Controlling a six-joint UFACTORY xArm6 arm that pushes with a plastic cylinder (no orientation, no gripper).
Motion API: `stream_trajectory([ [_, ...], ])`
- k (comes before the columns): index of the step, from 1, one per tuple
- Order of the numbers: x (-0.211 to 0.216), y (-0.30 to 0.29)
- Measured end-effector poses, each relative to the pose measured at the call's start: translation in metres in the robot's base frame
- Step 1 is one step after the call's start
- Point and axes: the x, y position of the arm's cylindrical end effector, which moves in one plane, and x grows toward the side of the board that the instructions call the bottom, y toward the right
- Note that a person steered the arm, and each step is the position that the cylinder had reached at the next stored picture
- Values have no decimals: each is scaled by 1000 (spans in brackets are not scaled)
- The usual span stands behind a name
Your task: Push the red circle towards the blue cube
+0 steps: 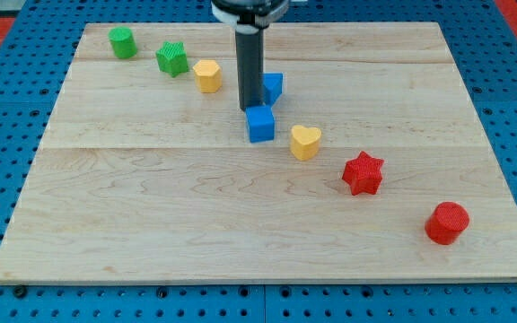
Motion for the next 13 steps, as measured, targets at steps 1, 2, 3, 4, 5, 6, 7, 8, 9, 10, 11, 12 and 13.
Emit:
stream_trajectory([
  [1,62,6],
  [2,111,-27],
  [3,182,11],
  [4,188,109],
  [5,205,137],
  [6,213,202],
  [7,203,291],
  [8,179,233],
  [9,151,162],
  [10,98,99],
  [11,54,40],
  [12,14,-14],
  [13,22,-15],
])
